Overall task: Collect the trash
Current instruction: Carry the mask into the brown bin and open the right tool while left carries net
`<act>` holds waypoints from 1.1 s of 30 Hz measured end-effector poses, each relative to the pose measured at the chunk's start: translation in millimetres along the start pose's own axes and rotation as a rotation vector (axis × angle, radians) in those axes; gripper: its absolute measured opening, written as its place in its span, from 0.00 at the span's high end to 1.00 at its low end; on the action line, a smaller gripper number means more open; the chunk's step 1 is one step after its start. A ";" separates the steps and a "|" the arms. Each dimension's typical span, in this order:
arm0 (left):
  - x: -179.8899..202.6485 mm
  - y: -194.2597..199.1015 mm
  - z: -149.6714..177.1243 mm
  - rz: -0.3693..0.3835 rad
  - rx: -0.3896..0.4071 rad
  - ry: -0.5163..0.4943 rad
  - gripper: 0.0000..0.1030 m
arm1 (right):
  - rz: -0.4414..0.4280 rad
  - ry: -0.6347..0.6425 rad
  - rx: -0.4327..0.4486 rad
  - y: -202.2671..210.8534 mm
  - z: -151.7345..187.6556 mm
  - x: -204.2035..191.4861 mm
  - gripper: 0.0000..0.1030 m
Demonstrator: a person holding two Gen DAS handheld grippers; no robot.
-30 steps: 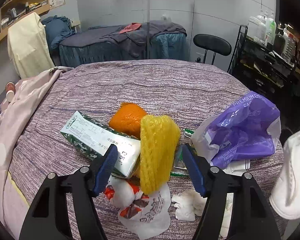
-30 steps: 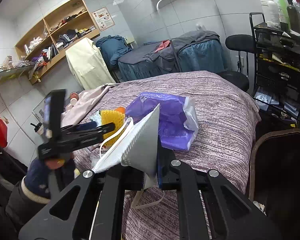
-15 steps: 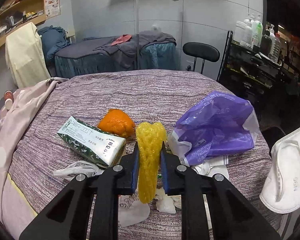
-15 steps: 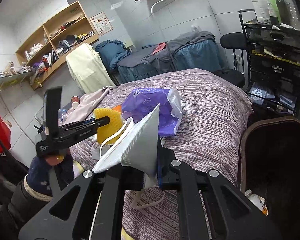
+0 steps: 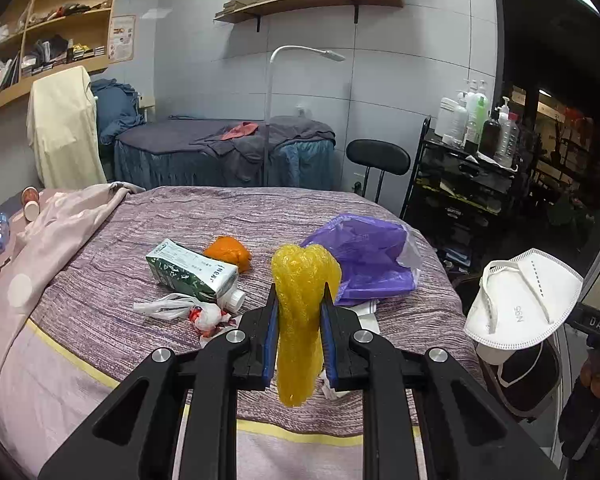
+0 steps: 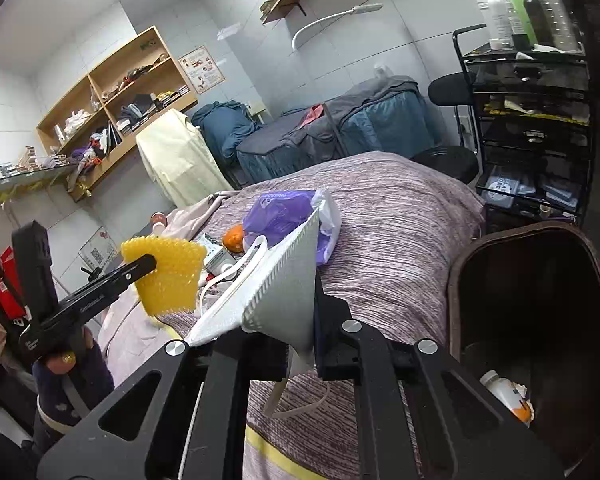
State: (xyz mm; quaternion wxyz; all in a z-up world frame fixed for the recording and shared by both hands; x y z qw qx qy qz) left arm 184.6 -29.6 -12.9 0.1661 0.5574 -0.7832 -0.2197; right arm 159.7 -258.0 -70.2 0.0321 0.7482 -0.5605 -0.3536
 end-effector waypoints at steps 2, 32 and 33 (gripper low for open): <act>8.4 6.5 3.7 0.023 0.005 0.005 0.82 | 0.014 -0.010 0.013 9.8 -0.3 6.9 0.90; 197.9 -12.0 44.6 0.368 -0.113 -0.171 0.82 | 0.490 -0.120 -0.168 28.2 60.5 193.0 0.76; 202.0 -13.7 45.5 0.374 -0.119 -0.176 0.82 | 0.503 -0.126 -0.189 24.3 64.6 196.9 0.57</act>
Point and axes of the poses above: each gripper's, at about its wrist camera, not at the fingertips, and y roughly against the way its jaws point, x to its right, z to its underside, the point moved 5 cm from there along -y, roughly the way its jaws point, and after that the axes turned 2 degrees about -y, right-handed, at the moved point
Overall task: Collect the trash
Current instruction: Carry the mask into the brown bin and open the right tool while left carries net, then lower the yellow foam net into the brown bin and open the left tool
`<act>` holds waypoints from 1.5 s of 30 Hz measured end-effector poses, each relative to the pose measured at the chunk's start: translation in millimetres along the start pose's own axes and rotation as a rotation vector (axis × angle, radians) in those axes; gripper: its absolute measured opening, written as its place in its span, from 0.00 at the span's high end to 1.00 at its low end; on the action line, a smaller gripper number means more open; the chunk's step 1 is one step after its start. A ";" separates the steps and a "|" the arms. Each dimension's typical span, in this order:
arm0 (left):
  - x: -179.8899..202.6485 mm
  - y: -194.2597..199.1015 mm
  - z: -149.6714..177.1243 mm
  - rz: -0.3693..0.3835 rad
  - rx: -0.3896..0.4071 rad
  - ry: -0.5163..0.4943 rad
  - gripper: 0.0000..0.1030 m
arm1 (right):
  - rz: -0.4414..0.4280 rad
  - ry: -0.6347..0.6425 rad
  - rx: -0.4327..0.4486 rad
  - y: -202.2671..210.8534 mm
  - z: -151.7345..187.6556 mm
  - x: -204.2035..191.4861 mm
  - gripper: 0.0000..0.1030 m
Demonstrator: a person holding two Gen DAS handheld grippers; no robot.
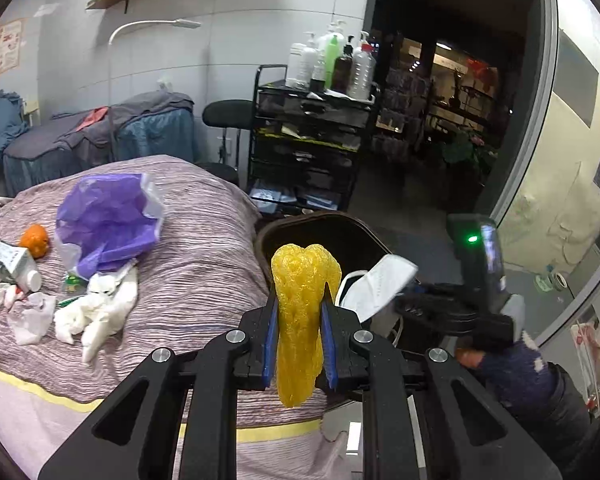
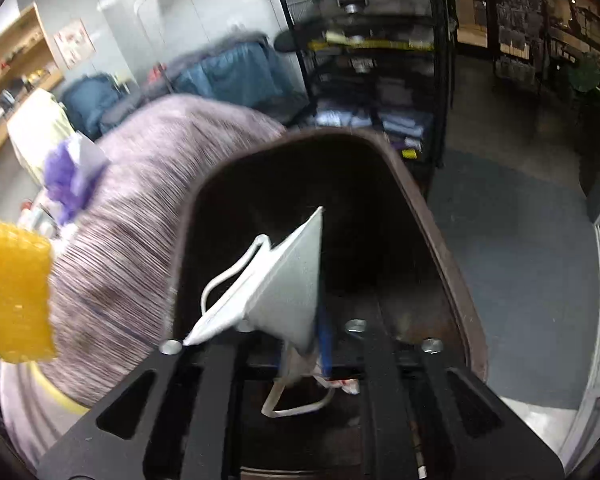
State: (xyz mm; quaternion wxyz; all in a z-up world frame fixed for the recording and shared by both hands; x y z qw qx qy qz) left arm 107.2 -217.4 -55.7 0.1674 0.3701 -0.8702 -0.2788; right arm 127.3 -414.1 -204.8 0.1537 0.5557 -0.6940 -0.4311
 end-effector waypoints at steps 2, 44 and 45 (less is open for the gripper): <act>4.0 -5.1 0.5 0.007 -0.011 -0.008 0.82 | 0.028 0.008 -0.024 -9.3 5.7 2.3 0.40; 57.9 -112.4 -6.1 0.038 -0.199 -0.102 0.46 | 0.098 -0.183 0.273 85.5 -24.4 65.5 0.29; 58.0 -112.4 -6.7 0.029 -0.190 -0.109 0.41 | 0.099 -0.183 0.275 85.1 -24.4 65.7 0.28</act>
Point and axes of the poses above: each gripper's, at about its wrist camera, not at the fingertips, and y roughly against the way its jaws point, x to its right, z to its underside, the point moved 5 cm from there along -y, roughly the way its jaws point, and after that the axes turned 2 degrees about -y, right-handed, at the moved point
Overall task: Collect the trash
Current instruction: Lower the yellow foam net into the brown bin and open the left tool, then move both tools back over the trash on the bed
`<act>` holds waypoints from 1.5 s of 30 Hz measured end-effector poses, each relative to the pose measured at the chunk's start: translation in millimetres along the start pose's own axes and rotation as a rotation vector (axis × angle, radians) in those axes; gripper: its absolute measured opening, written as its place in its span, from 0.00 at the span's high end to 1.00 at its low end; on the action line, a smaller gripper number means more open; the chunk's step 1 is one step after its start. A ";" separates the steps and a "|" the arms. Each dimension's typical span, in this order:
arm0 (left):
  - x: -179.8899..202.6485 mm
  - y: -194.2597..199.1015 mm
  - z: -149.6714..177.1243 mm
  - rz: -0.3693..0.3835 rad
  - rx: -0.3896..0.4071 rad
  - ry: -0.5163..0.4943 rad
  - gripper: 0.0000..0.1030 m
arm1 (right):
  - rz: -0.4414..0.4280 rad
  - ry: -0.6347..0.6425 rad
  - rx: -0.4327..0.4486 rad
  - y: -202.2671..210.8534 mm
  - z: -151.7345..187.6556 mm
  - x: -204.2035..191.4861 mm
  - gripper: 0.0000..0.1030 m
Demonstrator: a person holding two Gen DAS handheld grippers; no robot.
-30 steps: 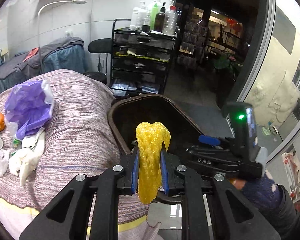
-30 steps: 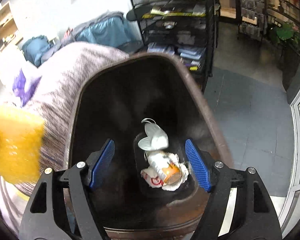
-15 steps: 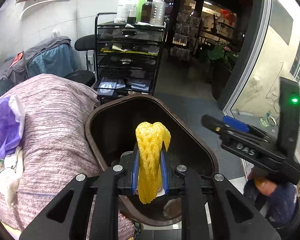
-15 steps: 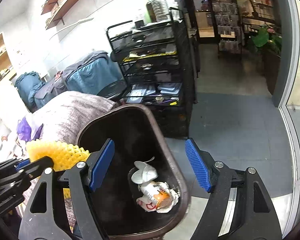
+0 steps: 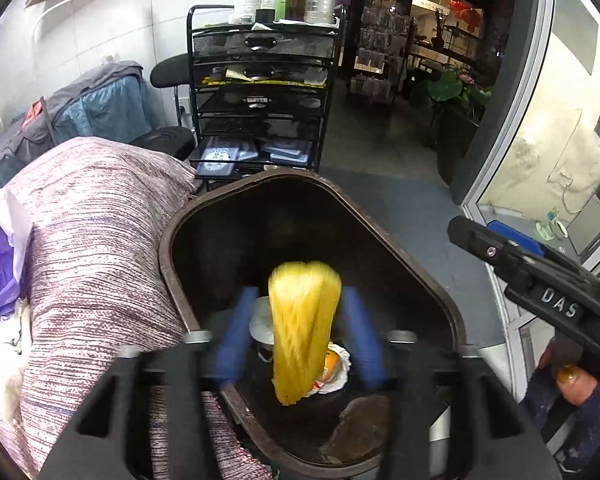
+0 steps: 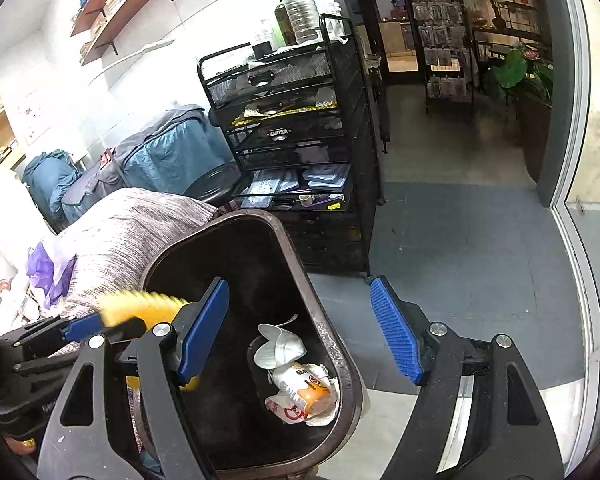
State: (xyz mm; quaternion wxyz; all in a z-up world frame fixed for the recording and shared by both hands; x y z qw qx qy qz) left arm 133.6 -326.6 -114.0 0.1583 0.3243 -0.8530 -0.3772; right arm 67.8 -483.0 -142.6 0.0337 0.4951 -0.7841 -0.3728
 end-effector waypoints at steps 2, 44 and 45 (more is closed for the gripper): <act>0.6 3.4 -0.2 -0.023 0.023 -0.018 0.29 | 0.003 -0.001 0.004 0.6 -0.4 1.2 0.23; -108.6 145.3 57.5 -0.327 0.235 0.153 0.06 | -0.280 0.165 0.054 20.9 13.7 -127.8 0.19; -115.4 148.2 61.3 -0.339 0.231 0.166 0.06 | -0.297 0.178 0.047 20.7 16.7 -136.5 0.19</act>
Point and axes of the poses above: each gripper's, at about its wrist camera, not at the fingertips, and y roughly against the way its jaws point, x to its right, z to its underside, the point moved 5 cm from there along -y, roughly the way its jaws point, and after that the axes turned 2 degrees about -y, right-handed, at the moved point
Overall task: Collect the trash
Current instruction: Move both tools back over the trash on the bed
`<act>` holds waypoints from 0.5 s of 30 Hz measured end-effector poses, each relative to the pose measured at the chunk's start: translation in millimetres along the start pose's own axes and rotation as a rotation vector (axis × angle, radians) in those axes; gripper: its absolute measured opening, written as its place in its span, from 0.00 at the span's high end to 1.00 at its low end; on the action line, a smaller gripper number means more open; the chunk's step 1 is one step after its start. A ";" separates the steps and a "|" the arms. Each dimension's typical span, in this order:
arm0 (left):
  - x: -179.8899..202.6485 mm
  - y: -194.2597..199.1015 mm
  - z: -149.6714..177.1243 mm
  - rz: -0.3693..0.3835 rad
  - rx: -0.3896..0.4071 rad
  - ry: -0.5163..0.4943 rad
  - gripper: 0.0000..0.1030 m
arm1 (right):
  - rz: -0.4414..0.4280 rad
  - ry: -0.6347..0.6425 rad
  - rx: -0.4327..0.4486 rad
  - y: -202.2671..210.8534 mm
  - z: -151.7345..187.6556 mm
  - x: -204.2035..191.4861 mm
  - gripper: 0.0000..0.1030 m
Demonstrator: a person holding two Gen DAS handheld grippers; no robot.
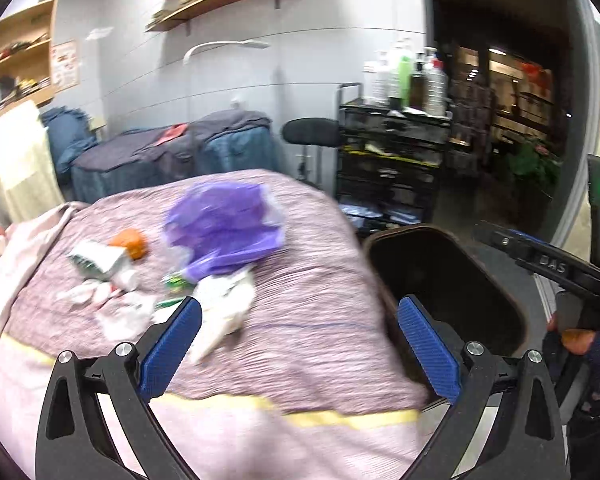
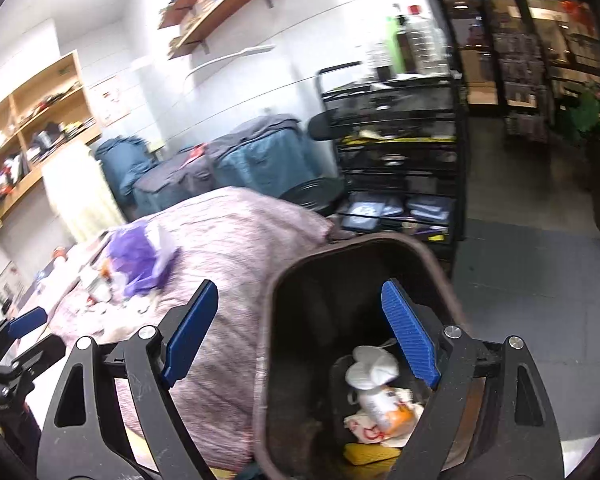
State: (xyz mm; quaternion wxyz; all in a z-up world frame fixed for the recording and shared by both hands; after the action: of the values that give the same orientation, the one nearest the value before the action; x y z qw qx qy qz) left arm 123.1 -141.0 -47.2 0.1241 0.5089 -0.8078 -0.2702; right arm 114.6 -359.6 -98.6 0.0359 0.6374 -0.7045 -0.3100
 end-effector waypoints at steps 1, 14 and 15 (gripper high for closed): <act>-7.3 1.0 2.2 -0.012 -0.003 0.010 0.06 | -0.015 0.007 -0.006 -2.7 1.2 -7.1 0.19; -117.9 20.0 48.0 -0.178 -0.067 0.178 0.06 | -0.229 0.168 -0.125 -36.8 22.7 -120.7 0.10; -126.0 20.8 51.6 -0.189 -0.071 0.190 0.06 | -0.245 0.184 -0.136 -39.7 24.3 -130.2 0.10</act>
State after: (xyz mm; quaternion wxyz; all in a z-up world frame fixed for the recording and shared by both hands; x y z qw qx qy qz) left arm 139.6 -6.0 -68.5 0.1920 0.6011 -0.7309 -0.2599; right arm 162.5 -230.1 -92.5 0.1052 0.7402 -0.5929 -0.2993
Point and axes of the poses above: each gripper's, at about its wrist camera, not at the fingertips, and y roughly against the way its jaws point, x to its right, z to its underside, the point moved 5 cm from there along -y, roughly the way its jaws point, and after that the axes turned 2 degrees about -y, right-handed, at the moved point
